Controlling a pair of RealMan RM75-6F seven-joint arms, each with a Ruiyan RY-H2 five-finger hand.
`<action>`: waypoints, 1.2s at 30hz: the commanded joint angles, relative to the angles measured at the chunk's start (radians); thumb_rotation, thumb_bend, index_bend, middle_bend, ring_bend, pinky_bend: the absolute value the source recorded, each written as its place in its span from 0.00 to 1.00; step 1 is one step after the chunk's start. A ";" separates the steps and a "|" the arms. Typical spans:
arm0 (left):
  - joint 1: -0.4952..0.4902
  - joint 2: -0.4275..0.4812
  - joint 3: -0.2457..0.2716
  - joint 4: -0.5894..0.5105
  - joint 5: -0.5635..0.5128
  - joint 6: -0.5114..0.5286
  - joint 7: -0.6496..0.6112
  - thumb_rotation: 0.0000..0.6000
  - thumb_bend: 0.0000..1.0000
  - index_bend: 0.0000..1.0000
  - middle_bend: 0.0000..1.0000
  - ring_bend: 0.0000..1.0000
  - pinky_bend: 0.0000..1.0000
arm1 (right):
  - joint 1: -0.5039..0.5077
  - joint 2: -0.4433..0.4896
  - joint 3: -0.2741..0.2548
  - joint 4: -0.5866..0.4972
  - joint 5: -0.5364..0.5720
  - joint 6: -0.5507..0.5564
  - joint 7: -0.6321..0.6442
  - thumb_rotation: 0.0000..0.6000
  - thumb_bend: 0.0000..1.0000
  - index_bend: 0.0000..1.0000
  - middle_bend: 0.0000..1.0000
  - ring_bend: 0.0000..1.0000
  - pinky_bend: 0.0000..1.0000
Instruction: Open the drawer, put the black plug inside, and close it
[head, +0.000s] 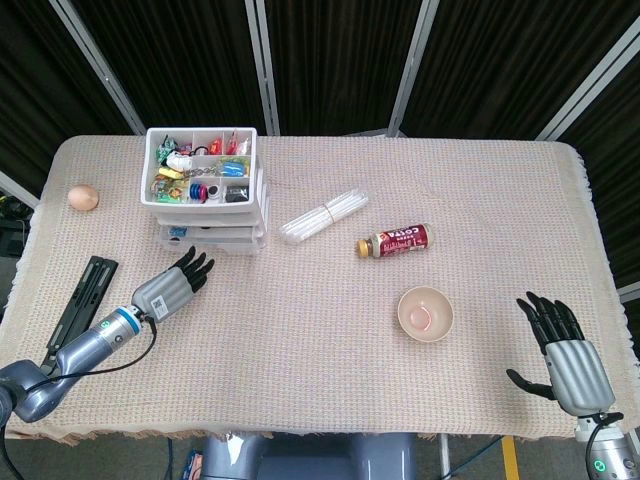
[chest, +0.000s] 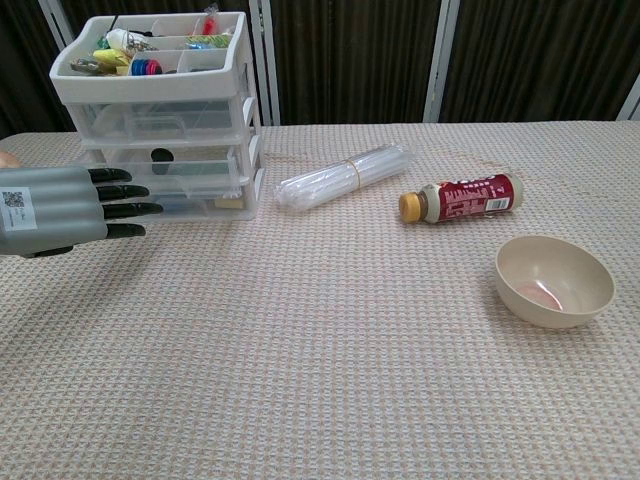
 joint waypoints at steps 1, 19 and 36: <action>-0.005 -0.008 -0.013 0.014 -0.026 -0.015 0.007 1.00 0.45 0.14 0.00 0.00 0.08 | 0.000 0.000 0.001 0.001 0.001 0.001 -0.001 1.00 0.08 0.02 0.00 0.00 0.00; -0.028 -0.067 -0.062 0.091 -0.126 -0.048 0.020 1.00 0.46 0.15 0.00 0.00 0.08 | -0.001 -0.002 0.002 0.004 0.002 0.002 -0.005 1.00 0.08 0.02 0.00 0.00 0.00; 0.236 0.193 0.058 -0.316 0.016 0.458 -0.198 1.00 0.38 0.12 0.00 0.00 0.06 | -0.002 -0.004 0.004 0.001 0.004 0.005 -0.013 1.00 0.08 0.02 0.00 0.00 0.00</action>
